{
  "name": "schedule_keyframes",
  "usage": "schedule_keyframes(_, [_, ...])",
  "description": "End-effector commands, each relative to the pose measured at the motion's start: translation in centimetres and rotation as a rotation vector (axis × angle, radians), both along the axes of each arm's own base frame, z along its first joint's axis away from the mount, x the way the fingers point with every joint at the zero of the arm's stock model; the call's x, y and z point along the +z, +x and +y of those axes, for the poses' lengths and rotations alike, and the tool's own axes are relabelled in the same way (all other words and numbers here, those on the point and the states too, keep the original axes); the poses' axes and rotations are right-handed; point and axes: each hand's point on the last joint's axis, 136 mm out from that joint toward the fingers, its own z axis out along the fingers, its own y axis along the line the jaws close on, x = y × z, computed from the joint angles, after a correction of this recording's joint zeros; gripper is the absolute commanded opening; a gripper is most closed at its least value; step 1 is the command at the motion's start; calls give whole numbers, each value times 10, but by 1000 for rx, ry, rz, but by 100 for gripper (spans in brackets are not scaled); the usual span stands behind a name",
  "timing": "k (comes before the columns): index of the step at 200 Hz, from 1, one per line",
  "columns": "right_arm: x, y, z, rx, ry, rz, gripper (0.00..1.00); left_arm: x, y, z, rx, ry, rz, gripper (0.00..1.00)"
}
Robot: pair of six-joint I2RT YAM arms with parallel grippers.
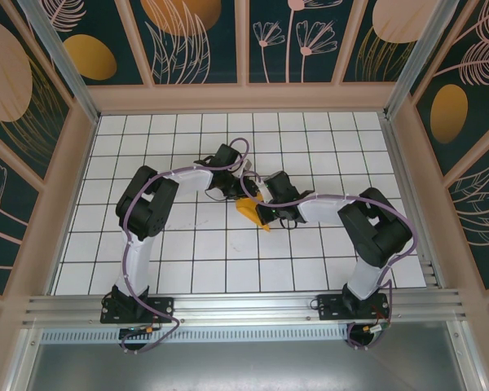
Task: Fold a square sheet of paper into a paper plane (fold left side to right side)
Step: Third fold the triangle at the center of the table.
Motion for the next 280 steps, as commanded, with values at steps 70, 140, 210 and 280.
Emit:
schedule_keyframes(70, [-5,-9,-14,-31,-34,32,0,-33,-13,6,-8,85,45,27])
schedule_keyframes(140, [-4,-9,-15,-35,-38,30,0,-32,-13,7,-7,88,43,27])
schedule_keyframes(210, [-6,-12,-17,-40,-43,42,0,-32,-12,7,-6,86,42,27])
schedule_keyframes(280, [-4,-11,-18,-46,-40,34,0,-31,-12,6,-6,87,42,27])
